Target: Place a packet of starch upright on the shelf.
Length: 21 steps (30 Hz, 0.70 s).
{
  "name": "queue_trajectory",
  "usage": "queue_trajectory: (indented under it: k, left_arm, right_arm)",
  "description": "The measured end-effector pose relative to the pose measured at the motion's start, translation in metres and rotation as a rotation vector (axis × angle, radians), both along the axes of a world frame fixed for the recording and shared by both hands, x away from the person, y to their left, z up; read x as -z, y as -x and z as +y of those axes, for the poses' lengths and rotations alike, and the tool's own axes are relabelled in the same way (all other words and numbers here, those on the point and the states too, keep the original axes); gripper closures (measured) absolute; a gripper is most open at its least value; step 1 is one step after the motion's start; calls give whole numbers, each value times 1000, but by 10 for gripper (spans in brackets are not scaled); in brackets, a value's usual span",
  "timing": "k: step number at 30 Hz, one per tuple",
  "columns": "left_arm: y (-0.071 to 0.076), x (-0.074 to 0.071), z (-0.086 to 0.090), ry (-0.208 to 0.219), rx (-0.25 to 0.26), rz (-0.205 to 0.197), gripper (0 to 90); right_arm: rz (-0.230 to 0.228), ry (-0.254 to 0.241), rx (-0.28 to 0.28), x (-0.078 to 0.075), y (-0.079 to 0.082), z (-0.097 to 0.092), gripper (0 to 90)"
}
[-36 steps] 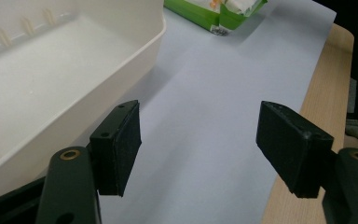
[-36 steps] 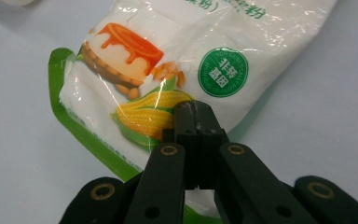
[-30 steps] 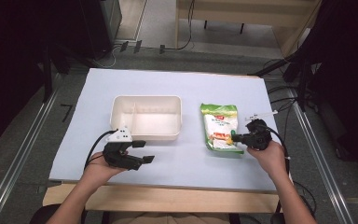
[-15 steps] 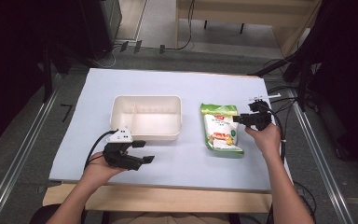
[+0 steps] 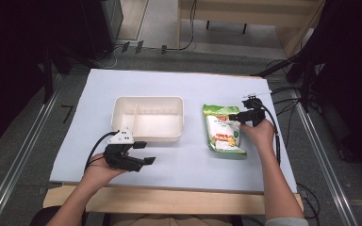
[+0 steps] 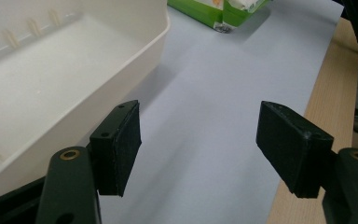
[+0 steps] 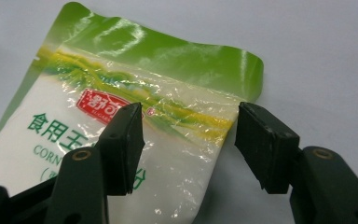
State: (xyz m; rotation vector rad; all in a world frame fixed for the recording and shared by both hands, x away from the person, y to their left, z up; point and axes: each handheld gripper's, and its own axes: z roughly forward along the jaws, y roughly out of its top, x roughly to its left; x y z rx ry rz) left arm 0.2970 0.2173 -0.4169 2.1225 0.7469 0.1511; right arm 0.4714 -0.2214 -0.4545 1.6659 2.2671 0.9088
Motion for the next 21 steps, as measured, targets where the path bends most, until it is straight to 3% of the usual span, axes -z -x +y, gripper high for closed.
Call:
queue_trajectory:
  k: [3,7,10,13,19,21]
  left_arm:
    - [0,0,0,2,3,-1,313]
    - [1,0,0,3,-1,-2,314]
    - [1,0,0,6,-2,-2,314]
    - [1,0,0,10,-2,-2,314]
    - [1,0,-1,5,-1,-1,314]
    - [1,0,-1,-3,2,-2,314]
  right_arm:
    - [12,24,10,4,-3,2,408]
    - [44,-5,26,8,-5,0,408]
    - [60,-38,-1,8,-3,-1,486]
    - [82,-68,-18,7,-3,5,502]
    - [68,-42,-12,7,-1,18,584]
    - [63,-42,-6,8,0,19,686]
